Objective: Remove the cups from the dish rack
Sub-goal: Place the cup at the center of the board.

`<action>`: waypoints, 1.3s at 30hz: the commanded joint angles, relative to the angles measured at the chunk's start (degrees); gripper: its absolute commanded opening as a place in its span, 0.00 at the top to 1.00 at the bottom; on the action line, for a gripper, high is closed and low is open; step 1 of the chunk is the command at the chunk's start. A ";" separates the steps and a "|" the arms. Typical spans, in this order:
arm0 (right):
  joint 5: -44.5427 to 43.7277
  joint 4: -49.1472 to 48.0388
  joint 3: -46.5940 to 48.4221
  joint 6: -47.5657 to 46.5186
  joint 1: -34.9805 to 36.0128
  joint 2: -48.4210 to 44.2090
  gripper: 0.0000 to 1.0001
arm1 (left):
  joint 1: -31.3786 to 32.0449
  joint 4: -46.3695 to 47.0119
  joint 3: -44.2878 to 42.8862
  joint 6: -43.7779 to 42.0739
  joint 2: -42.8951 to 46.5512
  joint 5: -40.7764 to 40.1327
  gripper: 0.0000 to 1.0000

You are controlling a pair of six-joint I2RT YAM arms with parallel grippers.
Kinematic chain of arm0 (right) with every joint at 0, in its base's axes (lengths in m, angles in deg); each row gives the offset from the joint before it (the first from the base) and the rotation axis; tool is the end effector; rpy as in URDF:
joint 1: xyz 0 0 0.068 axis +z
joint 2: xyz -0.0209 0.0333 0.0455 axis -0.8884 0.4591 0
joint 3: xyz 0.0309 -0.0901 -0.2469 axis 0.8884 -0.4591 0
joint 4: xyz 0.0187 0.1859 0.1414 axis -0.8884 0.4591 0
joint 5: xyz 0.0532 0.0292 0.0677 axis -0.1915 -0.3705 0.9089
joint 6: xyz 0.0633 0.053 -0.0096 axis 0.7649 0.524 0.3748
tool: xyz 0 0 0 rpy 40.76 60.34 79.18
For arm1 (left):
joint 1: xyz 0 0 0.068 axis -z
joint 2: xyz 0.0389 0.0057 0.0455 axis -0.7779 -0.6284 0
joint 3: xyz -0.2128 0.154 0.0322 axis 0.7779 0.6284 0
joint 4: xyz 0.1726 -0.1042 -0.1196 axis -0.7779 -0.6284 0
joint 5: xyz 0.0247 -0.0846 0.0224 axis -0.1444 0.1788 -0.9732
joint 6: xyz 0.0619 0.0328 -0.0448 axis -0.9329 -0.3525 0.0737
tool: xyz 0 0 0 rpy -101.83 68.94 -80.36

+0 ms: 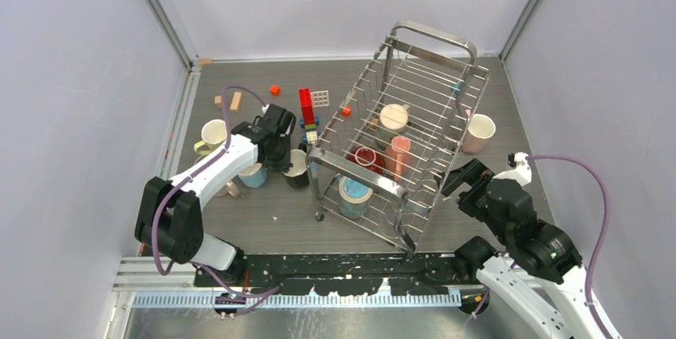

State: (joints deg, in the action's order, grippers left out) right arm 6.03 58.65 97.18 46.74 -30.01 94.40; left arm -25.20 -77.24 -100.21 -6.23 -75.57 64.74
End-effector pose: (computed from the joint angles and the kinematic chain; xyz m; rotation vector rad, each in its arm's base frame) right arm 0.0700 0.0152 0.2741 0.6305 2.0346 0.5644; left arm 0.2463 -0.1104 0.2039 -0.0607 2.7118 -0.1188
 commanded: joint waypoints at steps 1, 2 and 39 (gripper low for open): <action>0.95 -7.04 -2.58 1.67 0.26 -0.79 0.00 | -0.46 4.65 0.05 0.29 0.51 1.30 1.00; 1.35 -8.01 -3.35 1.65 0.29 -0.75 0.00 | -0.47 4.81 0.21 0.17 0.39 1.22 1.00; 2.66 -13.86 -7.69 2.35 0.15 2.15 0.00 | -0.91 1.65 -1.83 -2.50 6.36 4.81 0.37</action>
State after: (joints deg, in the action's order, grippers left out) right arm 10.03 45.32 87.89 48.60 -30.01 97.18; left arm -25.71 -74.64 -98.79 -8.22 -72.96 67.69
